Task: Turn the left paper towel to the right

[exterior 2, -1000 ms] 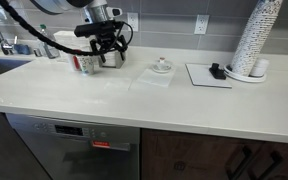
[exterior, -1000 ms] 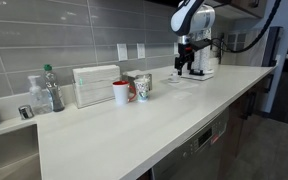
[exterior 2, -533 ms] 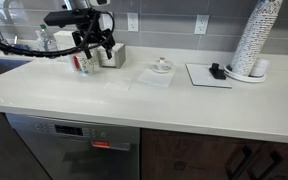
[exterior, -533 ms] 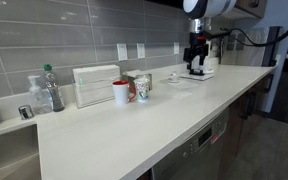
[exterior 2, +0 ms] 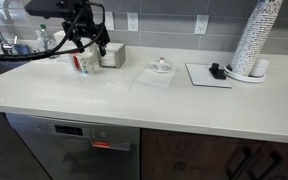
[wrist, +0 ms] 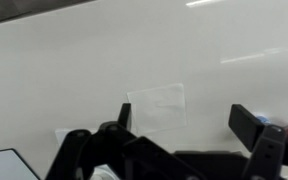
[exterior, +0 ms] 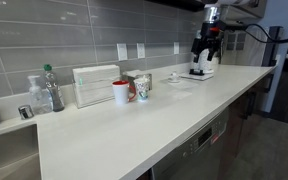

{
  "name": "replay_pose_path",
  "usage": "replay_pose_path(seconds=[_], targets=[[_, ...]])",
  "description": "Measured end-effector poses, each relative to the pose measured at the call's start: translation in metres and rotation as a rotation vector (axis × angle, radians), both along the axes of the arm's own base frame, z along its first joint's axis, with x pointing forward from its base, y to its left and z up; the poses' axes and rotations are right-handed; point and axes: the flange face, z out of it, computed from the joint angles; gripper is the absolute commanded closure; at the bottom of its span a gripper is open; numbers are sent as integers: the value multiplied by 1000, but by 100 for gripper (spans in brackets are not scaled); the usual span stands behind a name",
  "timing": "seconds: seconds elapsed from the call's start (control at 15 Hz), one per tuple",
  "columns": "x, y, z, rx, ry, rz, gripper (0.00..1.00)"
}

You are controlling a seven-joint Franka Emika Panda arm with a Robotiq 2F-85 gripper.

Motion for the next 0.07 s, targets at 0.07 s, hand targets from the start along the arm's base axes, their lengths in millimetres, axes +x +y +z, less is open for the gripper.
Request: replay_pose_path(seconds=[0.07], targets=[[0,0,0,0,0,1,0]])
